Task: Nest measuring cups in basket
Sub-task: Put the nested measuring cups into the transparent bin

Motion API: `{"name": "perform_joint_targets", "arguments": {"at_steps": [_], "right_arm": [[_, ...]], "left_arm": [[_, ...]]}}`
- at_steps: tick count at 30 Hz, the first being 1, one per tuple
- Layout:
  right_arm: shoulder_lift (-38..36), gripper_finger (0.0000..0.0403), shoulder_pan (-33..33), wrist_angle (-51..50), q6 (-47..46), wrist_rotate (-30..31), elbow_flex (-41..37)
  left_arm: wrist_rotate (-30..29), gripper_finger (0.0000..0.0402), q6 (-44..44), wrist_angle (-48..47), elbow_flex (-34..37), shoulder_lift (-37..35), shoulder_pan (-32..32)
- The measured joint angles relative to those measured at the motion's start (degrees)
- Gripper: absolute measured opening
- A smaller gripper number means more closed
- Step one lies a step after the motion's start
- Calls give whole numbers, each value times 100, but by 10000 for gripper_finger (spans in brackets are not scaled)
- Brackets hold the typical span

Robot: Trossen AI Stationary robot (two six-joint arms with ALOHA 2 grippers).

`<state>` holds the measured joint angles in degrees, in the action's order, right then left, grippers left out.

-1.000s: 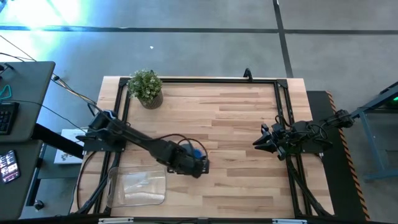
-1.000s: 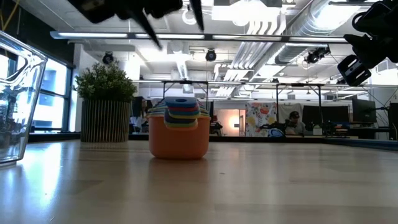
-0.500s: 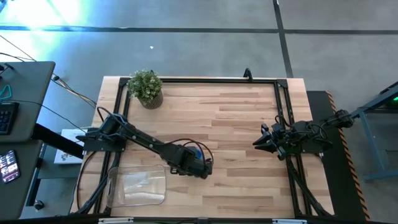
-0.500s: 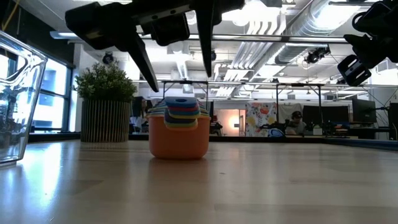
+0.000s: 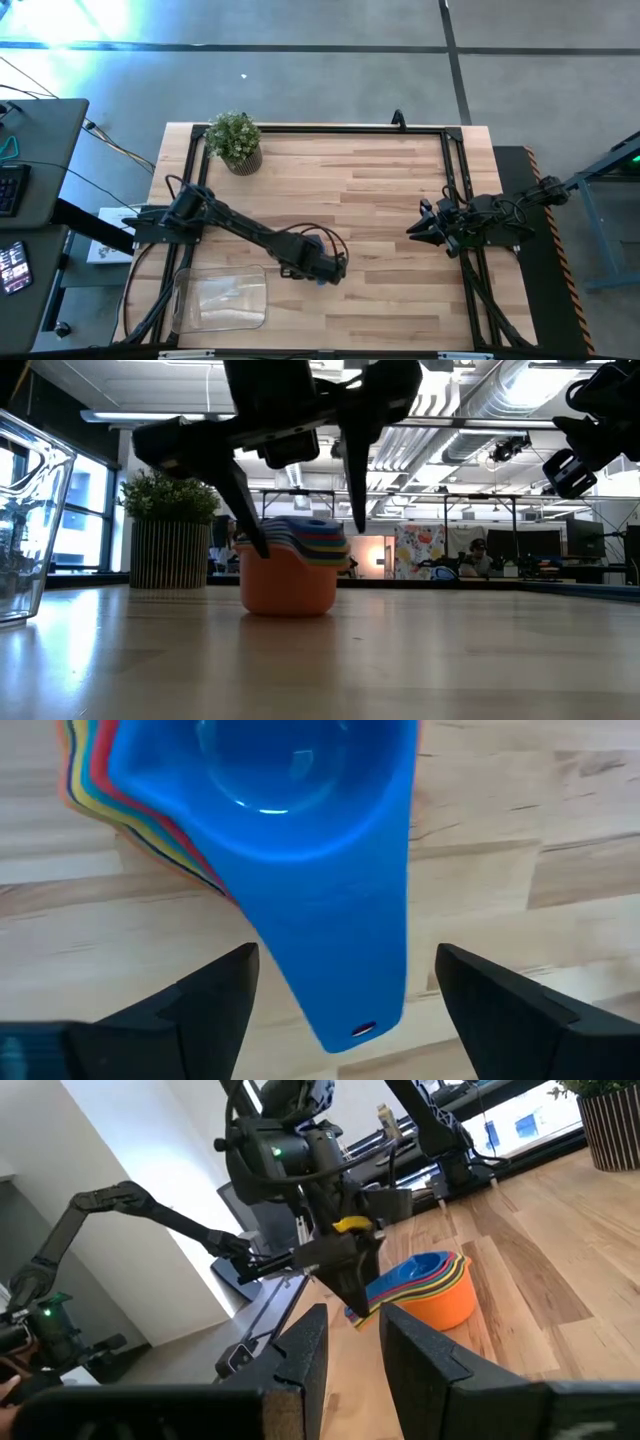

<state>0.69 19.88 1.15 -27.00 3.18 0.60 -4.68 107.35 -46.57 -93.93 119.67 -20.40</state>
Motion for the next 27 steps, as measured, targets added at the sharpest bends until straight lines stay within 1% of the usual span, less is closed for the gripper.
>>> {"name": "perform_joint_targets", "arguments": {"at_steps": [9,15,27], "right_arm": [[86,87,0,-2,0,-9,0],[96,87,0,-2,0,-13,0],[123,87,0,-2,0,-17,0]], "left_arm": [[226,296,121,-19,-8,206,93],[527,296,144,-5,0,369,133],[535,293,-6,-382,-2,392,126]]}}
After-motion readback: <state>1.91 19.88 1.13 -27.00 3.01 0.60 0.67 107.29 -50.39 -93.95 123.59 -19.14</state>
